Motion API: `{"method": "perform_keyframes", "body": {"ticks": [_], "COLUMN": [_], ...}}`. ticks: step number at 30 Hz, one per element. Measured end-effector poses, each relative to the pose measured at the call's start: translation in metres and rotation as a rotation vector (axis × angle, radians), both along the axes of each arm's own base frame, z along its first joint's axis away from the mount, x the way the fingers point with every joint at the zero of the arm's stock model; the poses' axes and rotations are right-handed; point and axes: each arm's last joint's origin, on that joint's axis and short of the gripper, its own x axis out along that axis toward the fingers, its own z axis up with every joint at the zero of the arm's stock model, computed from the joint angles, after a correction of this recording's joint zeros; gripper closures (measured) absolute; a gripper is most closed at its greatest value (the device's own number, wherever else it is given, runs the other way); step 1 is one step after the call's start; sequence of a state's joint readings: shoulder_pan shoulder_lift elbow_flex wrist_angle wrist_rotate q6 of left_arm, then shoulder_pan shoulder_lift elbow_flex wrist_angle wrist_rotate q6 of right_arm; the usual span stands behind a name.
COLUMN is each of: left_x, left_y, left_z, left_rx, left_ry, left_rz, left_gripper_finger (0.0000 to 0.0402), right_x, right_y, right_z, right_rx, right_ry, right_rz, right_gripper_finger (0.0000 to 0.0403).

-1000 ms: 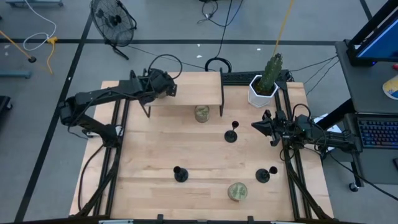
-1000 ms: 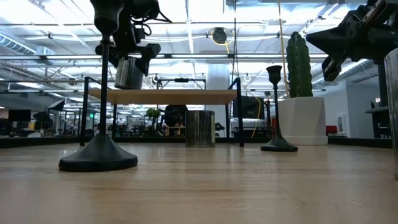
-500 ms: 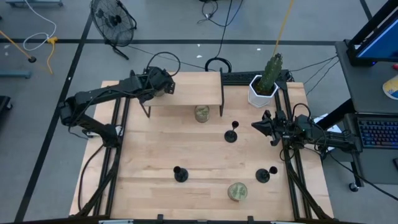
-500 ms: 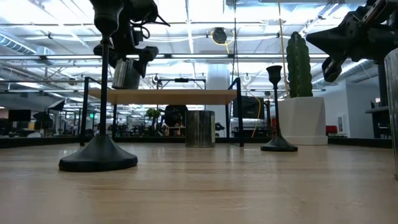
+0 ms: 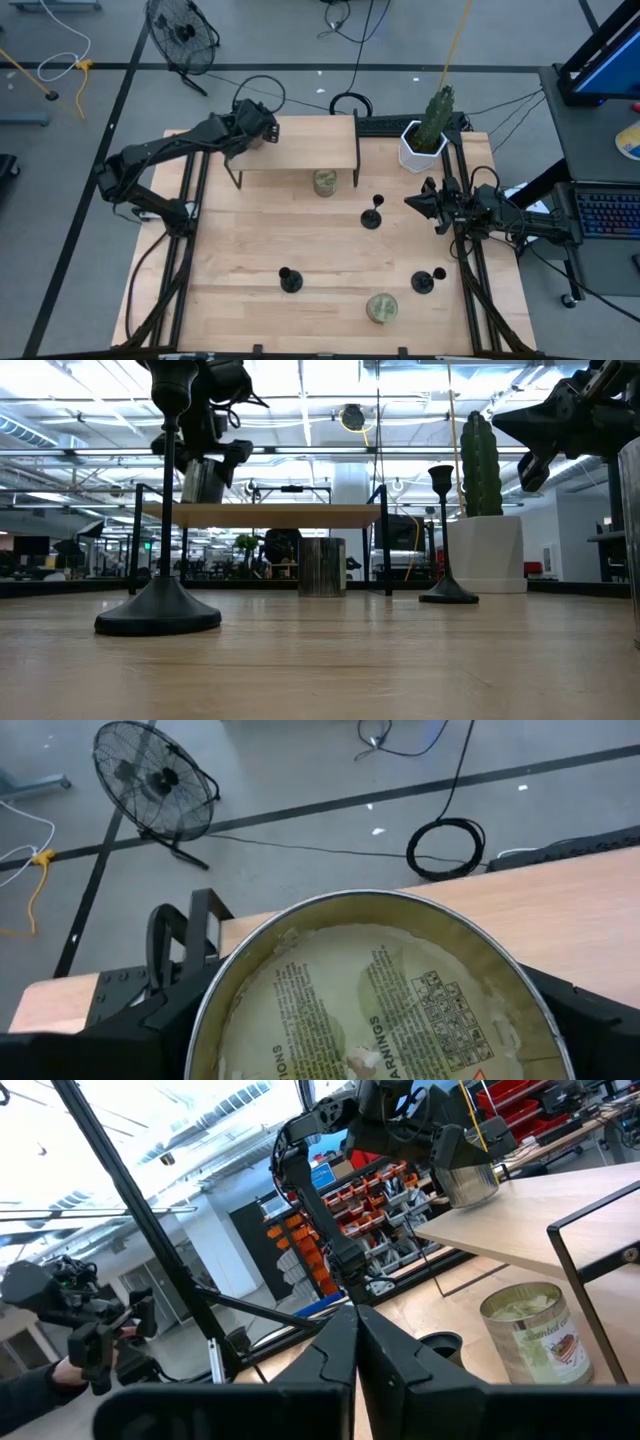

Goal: Pick & Place candle stick holders
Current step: Put the left green scented candle on the shelf

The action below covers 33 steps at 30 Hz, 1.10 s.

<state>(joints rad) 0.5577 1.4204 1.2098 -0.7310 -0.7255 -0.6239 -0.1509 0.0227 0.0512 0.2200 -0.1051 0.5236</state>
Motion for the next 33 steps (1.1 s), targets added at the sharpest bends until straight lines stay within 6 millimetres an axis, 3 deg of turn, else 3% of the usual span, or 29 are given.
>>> {"method": "perform_keyframes", "body": {"ticks": [6, 13, 20, 27, 33], "left_x": [-0.004, -0.008, -0.009, -0.009, -0.009], "left_y": [0.006, 0.013, 0.018, 0.017, 0.017], "left_z": [0.0, 0.001, 0.002, 0.002, 0.002], "left_rx": [0.002, 0.014, 0.001, -0.001, 0.0], "left_ry": [0.007, -0.009, -0.046, -0.043, -0.028], "left_rz": [0.017, 0.042, 0.034, 0.031, 0.02], "left_gripper_finger": [0.0053, 0.0026, 0.0046, 0.0009, 0.0033], "right_x": [0.0, 0.0, 0.0, 0.0, 0.0], "right_y": [0.0, 0.0, 0.0, 0.0, 0.0], "right_z": [0.0, 0.0, 0.0, 0.0, 0.0], "right_rx": [0.056, 0.066, 0.066, 0.066, 0.066], "right_ry": [-0.003, -0.003, -0.004, -0.003, -0.003], "right_rz": [0.011, 0.013, 0.013, 0.013, 0.013], "right_gripper_finger": [0.0401, 0.0401, 0.0401, 0.0401, 0.0401]}}
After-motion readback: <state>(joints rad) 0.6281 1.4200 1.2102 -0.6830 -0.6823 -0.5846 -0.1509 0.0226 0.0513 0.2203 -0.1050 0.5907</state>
